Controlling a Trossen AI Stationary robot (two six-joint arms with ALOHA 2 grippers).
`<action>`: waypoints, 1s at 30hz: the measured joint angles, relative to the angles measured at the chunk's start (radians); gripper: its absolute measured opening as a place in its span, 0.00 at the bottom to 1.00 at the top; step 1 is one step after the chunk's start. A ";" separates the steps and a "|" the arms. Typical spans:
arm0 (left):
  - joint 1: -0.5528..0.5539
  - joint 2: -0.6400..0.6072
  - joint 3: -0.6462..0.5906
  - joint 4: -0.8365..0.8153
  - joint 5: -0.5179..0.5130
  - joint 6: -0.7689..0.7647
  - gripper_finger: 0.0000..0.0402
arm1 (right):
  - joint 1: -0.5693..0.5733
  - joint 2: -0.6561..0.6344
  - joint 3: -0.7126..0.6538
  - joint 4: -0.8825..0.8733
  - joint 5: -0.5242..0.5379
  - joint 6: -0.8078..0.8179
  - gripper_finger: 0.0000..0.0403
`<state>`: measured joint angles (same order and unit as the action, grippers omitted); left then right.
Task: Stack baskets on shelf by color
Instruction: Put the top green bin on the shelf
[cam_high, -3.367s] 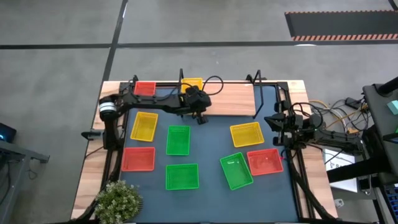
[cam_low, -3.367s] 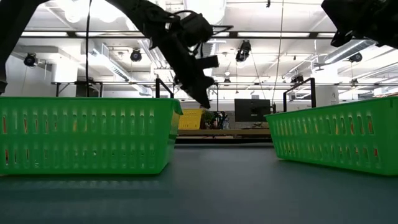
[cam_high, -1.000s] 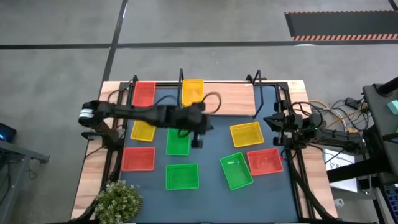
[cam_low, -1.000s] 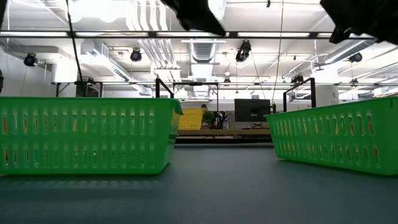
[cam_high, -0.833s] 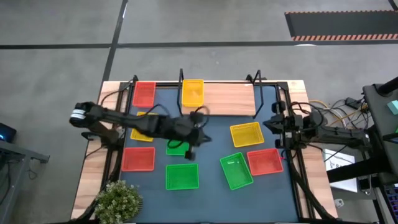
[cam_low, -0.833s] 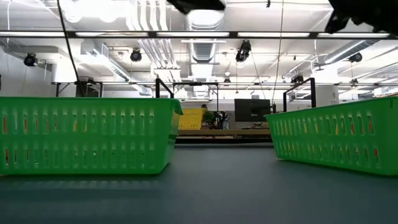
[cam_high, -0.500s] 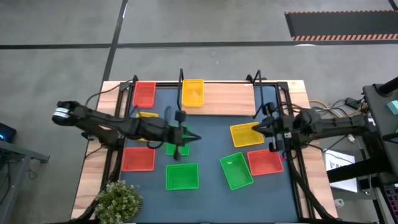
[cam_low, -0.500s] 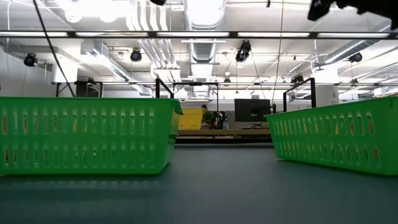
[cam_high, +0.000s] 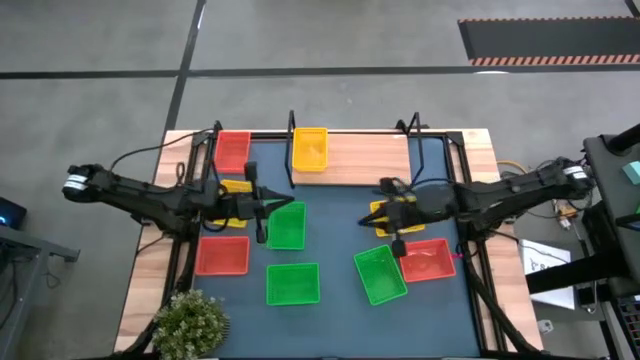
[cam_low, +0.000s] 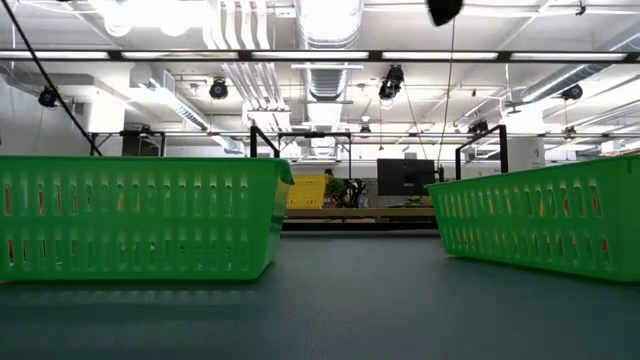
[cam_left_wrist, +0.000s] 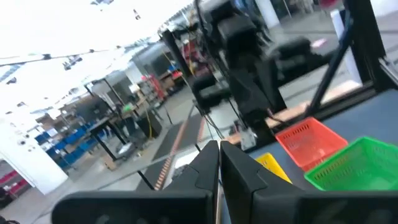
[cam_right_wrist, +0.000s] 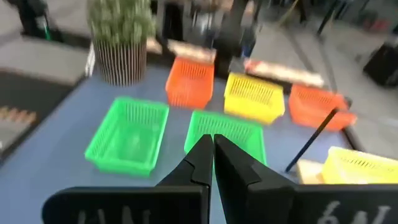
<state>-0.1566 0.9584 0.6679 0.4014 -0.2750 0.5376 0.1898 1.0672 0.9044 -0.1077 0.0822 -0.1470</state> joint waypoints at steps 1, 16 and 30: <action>0.000 -0.014 -0.014 -0.003 -0.002 -0.001 0.00 | 0.000 0.040 0.040 -0.015 0.000 0.001 0.02; -0.001 -0.132 -0.112 -0.010 -0.007 -0.007 0.00 | -0.030 0.534 0.547 -0.231 -0.003 -0.063 0.02; -0.002 -0.255 -0.180 -0.017 -0.007 -0.033 0.00 | -0.112 0.845 0.779 -0.301 -0.116 0.030 0.32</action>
<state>-0.1581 0.7036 0.4875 0.3844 -0.2823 0.5049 0.0776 1.9122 1.6833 -0.4084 -0.0334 -0.1172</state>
